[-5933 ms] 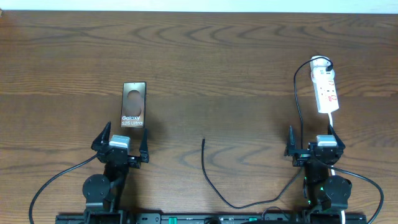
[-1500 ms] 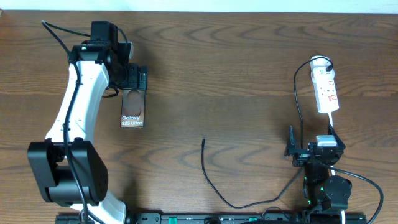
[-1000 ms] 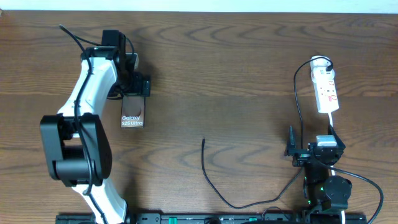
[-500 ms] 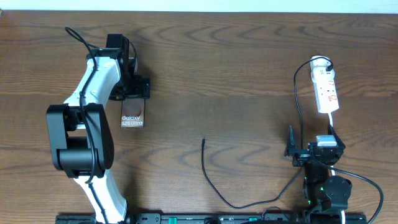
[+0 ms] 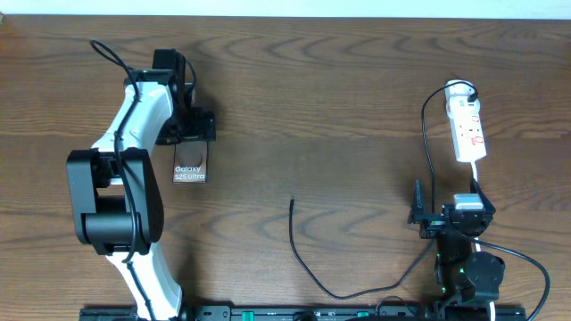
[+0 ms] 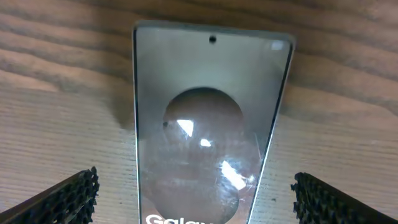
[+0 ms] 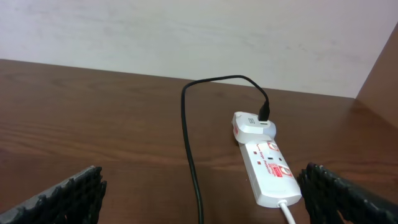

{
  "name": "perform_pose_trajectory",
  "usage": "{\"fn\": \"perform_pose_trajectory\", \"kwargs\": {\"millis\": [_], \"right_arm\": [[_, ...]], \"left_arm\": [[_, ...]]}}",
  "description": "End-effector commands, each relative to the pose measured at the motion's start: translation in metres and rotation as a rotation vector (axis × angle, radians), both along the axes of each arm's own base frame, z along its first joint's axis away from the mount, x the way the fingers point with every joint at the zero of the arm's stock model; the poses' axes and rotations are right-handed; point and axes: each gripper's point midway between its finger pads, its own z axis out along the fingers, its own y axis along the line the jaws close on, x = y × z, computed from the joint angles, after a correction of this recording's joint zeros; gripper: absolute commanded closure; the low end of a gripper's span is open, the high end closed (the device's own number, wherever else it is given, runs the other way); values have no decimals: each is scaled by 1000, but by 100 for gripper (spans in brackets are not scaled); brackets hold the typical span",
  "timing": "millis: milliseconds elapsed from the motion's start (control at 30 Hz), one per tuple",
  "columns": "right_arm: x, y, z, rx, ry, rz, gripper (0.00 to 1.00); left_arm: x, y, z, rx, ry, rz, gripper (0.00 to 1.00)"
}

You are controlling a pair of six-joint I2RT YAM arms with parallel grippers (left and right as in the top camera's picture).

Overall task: Plug charger to phone and switch on socket
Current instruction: 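Lower the left gripper and close it on the phone's sides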

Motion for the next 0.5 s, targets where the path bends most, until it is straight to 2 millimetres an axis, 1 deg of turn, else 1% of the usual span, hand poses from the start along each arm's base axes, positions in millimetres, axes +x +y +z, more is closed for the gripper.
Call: {"fn": "perform_pose_trajectory", "kwargs": {"millis": [0,267,467], "right_arm": [[0,1,0,8,0,4,1],[0,1,0,8,0,4,1],[0,1,0,8,0,3,1]], "left_arm": [[-9,2,-7,9,30,8,2],[-7,2,-8,8,21,8,2],[-14,2,-20,8,33,8,2]]}}
